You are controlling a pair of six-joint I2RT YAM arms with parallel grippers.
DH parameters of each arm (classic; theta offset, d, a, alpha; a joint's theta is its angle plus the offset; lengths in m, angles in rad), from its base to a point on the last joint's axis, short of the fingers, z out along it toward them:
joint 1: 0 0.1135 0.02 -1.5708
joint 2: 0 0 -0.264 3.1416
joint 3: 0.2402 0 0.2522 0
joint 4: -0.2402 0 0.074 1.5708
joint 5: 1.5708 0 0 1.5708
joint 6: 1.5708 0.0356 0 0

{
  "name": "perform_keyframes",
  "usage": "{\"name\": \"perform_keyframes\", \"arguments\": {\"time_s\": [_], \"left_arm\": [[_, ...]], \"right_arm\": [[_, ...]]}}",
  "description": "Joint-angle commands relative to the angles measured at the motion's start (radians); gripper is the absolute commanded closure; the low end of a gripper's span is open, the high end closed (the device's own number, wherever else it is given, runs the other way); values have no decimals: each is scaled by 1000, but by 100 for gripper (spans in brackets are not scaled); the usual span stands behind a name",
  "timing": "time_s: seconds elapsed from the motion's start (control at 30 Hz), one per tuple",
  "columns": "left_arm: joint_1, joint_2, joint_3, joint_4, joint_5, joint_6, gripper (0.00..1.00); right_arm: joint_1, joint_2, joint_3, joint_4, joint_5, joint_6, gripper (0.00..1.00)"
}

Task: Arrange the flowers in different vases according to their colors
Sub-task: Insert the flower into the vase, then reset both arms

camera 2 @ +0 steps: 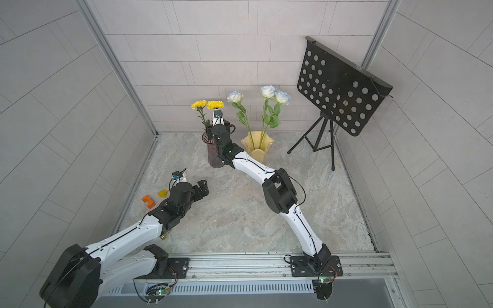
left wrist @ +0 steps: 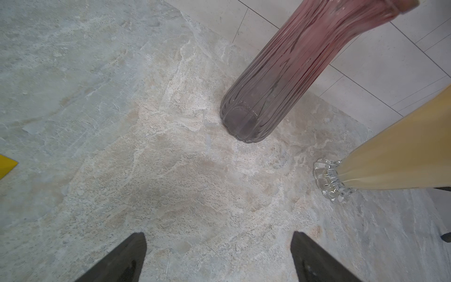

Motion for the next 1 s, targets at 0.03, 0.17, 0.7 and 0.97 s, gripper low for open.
{"name": "perform_keyframes", "arguments": {"time_s": [0.03, 0.17, 0.7, 0.97], "left_arm": [[4, -20, 9, -15, -21, 1, 0], [4, -33, 14, -42, -53, -3, 0], [-29, -77, 8, -33, -127, 32, 0], [-49, -52, 51, -26, 14, 95, 0]], "right_arm": [[21, -122, -28, 31, -8, -36, 32], [34, -201, -77, 35, -11, -76, 30], [81, -867, -802, -222, -72, -181, 13], [64, -1278, -1606, -60, -18, -96, 12]]}}
